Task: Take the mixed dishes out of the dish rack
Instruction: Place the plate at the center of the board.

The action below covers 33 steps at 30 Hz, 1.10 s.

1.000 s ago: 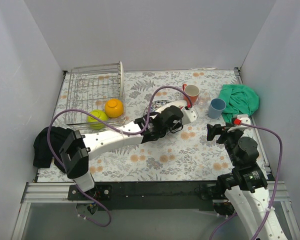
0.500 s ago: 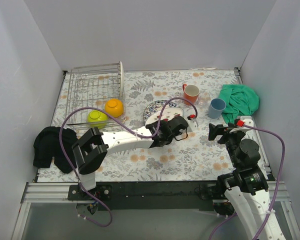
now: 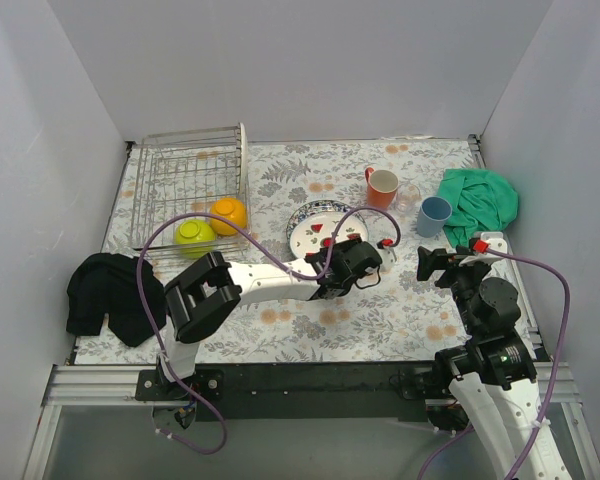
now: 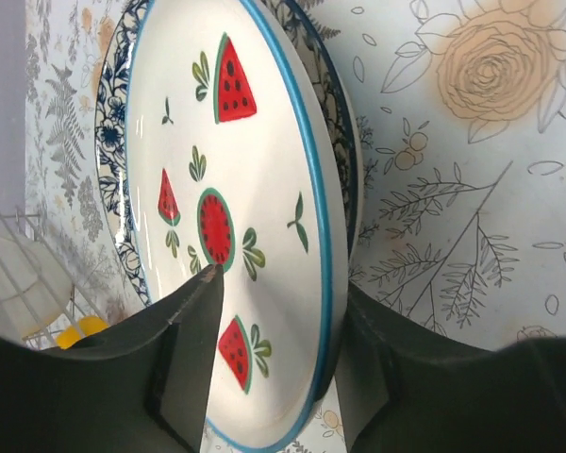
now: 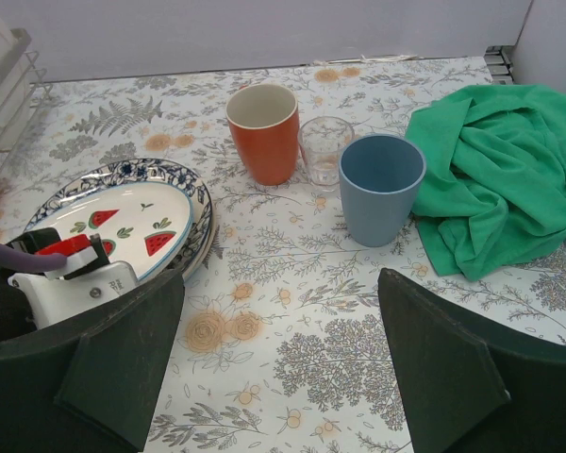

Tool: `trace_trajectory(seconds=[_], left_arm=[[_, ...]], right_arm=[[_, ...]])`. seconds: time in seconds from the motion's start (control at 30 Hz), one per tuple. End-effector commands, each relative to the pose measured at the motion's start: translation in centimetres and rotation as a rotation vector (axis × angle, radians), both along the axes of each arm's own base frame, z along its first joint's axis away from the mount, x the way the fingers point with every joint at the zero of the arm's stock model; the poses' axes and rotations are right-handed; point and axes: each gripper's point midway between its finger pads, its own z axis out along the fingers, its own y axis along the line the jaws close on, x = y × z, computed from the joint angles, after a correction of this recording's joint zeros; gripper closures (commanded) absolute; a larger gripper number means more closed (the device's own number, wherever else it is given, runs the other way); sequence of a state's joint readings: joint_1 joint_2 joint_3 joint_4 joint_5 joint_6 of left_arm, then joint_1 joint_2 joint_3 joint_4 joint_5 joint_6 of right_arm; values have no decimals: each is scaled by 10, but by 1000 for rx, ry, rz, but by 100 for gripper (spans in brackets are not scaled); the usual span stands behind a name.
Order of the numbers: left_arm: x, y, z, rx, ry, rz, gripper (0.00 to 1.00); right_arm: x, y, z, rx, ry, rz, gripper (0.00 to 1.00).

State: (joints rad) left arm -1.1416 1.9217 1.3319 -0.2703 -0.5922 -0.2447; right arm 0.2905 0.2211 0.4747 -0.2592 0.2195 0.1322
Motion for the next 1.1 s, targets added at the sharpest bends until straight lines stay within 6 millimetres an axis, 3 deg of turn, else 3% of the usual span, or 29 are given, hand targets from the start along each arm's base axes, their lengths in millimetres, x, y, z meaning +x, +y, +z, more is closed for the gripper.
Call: trace_trajectory(seconds=[0.0, 0.2, 0.43, 0.67, 0.87, 1.07], left_arm=[[1, -7, 14, -55, -30, 14, 48], [-4, -11, 13, -78, 5, 7, 25], [-8, -16, 14, -118, 61, 3, 9], [-6, -15, 27, -165, 129, 15, 2], [-17, -16, 43, -203, 189, -4, 2], [-27, -10, 32, -187, 256, 9, 2]], right_arm=[[4, -1, 8, 16, -37, -16, 8], [4, -1, 9, 16, -37, -14, 8], [4, -1, 8, 15, -36, -11, 8], [3, 0, 10, 15, -42, -10, 8], [3, -1, 9, 15, -39, -10, 8], [3, 0, 9, 16, -39, -8, 8]])
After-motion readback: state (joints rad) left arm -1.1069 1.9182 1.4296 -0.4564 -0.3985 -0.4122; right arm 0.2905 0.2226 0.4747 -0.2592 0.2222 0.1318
